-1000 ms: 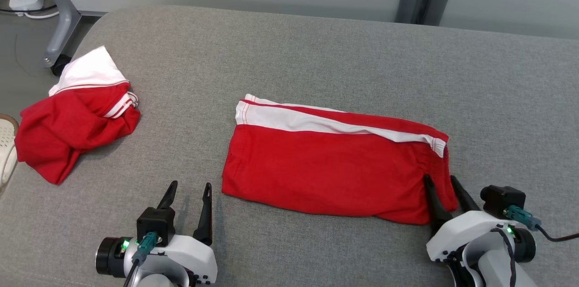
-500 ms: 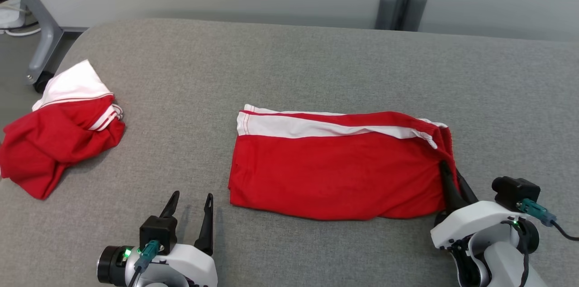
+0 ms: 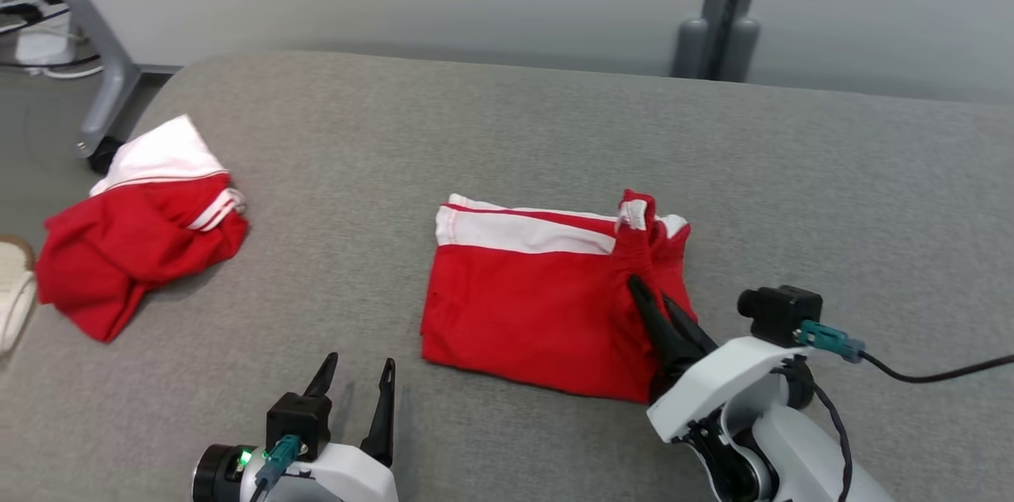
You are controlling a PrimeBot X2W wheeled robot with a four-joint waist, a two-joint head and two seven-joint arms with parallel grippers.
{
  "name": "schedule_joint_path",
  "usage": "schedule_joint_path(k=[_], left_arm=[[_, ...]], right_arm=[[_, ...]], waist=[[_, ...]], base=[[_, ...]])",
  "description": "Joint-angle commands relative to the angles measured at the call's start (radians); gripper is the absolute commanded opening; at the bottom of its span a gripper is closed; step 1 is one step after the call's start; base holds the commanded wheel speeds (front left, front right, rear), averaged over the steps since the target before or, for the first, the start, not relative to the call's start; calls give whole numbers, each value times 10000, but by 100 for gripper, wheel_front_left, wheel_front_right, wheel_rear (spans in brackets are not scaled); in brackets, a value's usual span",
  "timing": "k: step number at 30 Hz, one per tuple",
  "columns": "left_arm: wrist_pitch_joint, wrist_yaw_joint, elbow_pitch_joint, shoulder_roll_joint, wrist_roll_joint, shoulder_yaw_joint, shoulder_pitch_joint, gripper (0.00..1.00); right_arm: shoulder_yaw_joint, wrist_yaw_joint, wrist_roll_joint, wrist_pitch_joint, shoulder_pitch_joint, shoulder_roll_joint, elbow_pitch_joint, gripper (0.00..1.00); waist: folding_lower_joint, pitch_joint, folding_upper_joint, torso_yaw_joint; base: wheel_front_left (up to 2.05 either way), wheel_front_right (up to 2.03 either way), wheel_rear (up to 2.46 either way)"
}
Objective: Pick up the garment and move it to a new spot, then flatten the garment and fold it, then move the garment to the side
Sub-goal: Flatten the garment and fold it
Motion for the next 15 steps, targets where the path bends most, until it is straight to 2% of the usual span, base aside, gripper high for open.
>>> schedule_joint_path(k=[1, 5, 7, 13, 14, 15], left_arm=[[-48, 75, -16, 43, -95, -74, 57, 100], [-49, 113, 3, 41, -144, -176, 89, 100], [-49, 122, -1, 43, -184, -294, 147, 100], [-49, 157, -16, 38, -304, -512, 195, 100], [-49, 166, -23, 36, -328, -549, 185, 100], [-49, 166, -23, 36, -328, -549, 185, 100]], right_arm=[[338, 1, 276, 83, -251, -40, -103, 0], [752, 2, 466, 54, -572, -29, 65, 0], [999, 2, 548, -27, -926, -33, 524, 0], [1490, 2, 937, -320, -1634, -25, 1585, 0], [1572, 2, 1089, -376, -1736, -26, 1721, 22], [1572, 2, 1089, -376, -1736, -26, 1721, 22]], waist=[[0, -40, 0, 519], [0, -19, 0, 1038], [0, 32, 0, 1591], [0, 160, 0, 2552], [0, 198, 0, 2679], [0, 198, 0, 2679]], base=[[0, 0, 0], [0, 0, 0], [0, 0, 0], [0, 0, 0], [0, 0, 0], [0, 0, 0]])
